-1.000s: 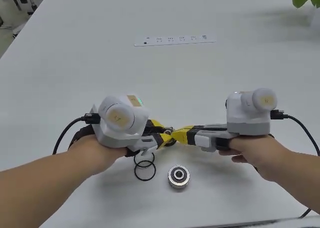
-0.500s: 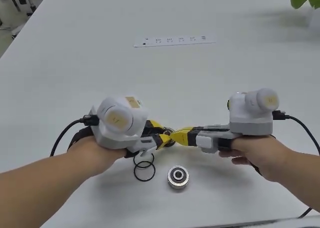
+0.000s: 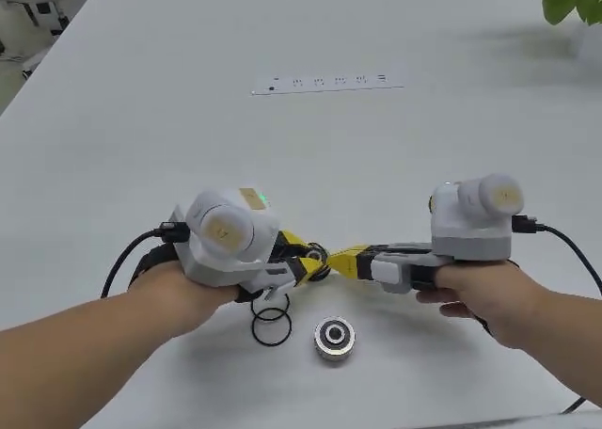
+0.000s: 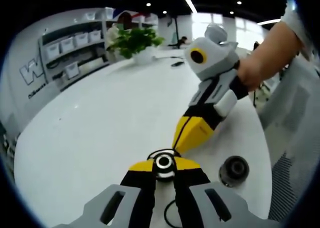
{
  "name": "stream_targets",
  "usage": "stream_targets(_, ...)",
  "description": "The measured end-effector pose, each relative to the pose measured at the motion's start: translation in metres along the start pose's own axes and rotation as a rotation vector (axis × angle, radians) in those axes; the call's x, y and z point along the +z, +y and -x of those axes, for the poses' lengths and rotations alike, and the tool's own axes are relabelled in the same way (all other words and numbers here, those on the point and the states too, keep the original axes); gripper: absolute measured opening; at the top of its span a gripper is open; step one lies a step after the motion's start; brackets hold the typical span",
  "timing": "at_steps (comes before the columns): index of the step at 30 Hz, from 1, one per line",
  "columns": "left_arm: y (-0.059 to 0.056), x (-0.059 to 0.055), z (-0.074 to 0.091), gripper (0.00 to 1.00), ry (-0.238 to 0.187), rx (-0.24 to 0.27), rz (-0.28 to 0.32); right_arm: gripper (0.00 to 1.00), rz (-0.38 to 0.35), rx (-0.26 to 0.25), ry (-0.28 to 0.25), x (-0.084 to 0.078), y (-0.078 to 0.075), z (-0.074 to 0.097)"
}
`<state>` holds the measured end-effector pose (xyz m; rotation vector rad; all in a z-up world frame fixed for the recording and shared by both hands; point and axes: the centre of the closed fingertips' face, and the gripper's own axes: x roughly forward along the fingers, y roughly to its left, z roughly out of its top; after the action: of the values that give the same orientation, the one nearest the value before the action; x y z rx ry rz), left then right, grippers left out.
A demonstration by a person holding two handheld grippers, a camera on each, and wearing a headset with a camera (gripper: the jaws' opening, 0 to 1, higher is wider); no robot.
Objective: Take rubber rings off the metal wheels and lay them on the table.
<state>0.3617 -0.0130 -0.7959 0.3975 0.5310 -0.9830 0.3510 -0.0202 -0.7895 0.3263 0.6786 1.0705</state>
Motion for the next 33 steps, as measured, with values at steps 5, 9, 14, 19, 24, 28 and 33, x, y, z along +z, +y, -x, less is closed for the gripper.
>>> stream_targets(5, 0.002, 0.000, 0.002, 0.17, -0.001, 0.006, -0.018, 0.00, 0.001, 0.002, -0.002, 0.001, 0.001, 0.000)
stream_targets(9, -0.001, -0.002, 0.005, 0.22, 0.001, -0.014, -0.002, 0.00, 0.000, -0.001, -0.003, 0.002, -0.001, 0.000)
stream_targets(14, -0.007, -0.005, 0.011, 0.28, 0.013, -0.039, -0.012, 0.00, 0.000, -0.002, -0.005, 0.003, 0.000, -0.001)
stream_targets(19, -0.007, -0.003, 0.019, 0.31, -0.008, -0.042, -0.005, 0.00, -0.004, 0.000, -0.008, 0.003, 0.000, -0.001)
stream_targets(24, -0.006, -0.001, 0.029, 0.35, -0.027, -0.037, 0.013, 0.00, -0.003, 0.003, -0.010, 0.005, 0.003, 0.000)
stream_targets(28, -0.006, 0.000, 0.039, 0.39, -0.039, -0.033, 0.024, 0.00, -0.003, 0.005, -0.010, 0.005, 0.005, 0.001)
stream_targets(33, -0.006, 0.000, 0.049, 0.45, -0.048, -0.032, 0.031, 0.00, -0.001, 0.010, -0.009, 0.006, 0.009, 0.001)
